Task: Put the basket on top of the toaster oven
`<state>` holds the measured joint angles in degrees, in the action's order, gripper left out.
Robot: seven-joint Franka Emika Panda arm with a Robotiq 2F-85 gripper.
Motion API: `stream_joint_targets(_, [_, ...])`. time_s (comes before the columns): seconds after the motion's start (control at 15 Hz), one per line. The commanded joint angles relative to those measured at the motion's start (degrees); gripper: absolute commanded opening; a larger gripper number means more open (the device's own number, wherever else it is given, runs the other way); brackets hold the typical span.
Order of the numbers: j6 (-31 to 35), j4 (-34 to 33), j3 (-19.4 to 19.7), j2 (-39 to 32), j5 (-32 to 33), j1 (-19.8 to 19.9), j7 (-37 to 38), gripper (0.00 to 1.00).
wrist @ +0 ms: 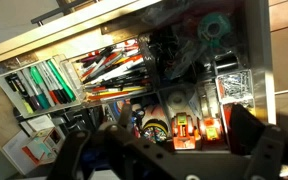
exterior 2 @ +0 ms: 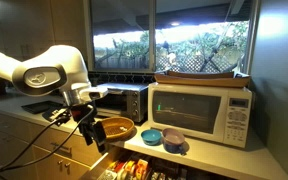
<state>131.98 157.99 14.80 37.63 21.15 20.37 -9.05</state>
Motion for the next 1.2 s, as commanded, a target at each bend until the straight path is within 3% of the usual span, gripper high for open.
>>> stream_joint_targets(0.0, [-0.14, 0.16, -0.24, -0.08, -0.24, 0.20, -0.17, 1.00])
stream_joint_targets(0.2, [-0.14, 0.59, -0.25, -0.36, -0.24, 0.21, -0.17, 1.00])
stream_joint_targets(0.4, [3.84, -1.35, -2.94, -3.47, -1.73, 0.55, 8.66, 1.00])
stream_joint_targets(0.6, [9.37, -4.28, -6.13, -7.95, -8.18, -1.90, 19.12, 1.00])
stream_joint_targets(0.73, [12.70, -5.87, -7.09, -11.31, -13.51, -4.20, 21.84, 1.00])
stream_joint_targets(0.93, [18.94, -7.43, -4.11, -16.41, -25.19, -10.30, 18.32, 1.00])
stream_joint_targets(1.13, [20.70, -7.91, 0.59, -19.55, -38.91, -17.04, 10.71, 1.00])
